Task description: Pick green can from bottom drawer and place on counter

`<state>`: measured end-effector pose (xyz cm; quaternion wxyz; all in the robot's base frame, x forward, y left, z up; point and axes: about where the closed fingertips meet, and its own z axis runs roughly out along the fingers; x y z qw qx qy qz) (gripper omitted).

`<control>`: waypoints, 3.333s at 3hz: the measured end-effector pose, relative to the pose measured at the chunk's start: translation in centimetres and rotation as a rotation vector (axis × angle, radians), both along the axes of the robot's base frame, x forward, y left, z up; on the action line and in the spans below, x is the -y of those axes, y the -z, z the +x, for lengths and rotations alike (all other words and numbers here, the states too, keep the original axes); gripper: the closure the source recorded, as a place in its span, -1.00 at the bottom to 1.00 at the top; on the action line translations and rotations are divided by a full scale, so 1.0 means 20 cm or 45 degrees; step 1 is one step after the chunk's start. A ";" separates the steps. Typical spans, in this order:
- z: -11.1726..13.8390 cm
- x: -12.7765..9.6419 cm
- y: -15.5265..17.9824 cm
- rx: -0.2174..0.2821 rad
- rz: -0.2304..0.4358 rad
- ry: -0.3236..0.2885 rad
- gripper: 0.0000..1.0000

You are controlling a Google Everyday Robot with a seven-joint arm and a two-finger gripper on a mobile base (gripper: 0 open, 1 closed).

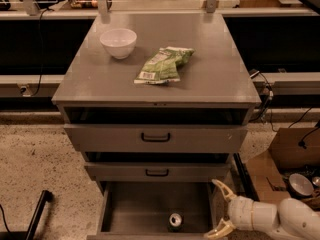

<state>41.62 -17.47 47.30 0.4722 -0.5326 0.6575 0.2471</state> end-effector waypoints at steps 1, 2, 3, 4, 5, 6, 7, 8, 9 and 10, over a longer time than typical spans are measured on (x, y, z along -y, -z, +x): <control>-0.03 -0.06 0.09 -0.015 0.045 -0.013 -1.00; -0.03 -0.06 0.08 -0.014 0.043 -0.014 -1.00; 0.03 -0.09 0.27 -0.022 0.071 -0.050 -1.00; 0.15 -0.11 0.64 0.007 0.091 -0.073 -1.00; 0.17 -0.12 0.76 -0.010 0.127 -0.034 -1.00; 0.16 -0.12 0.76 -0.011 0.128 -0.037 -1.00; 0.15 -0.17 0.87 -0.125 0.135 0.025 -1.00; 0.13 -0.25 1.01 -0.257 0.122 0.078 -0.86; 0.11 -0.31 1.10 -0.311 0.114 0.092 -0.62; 0.11 -0.36 1.15 -0.313 0.108 0.069 -0.60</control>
Offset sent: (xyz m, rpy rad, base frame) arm -0.0069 0.0116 -0.0190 0.0362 0.0106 0.0111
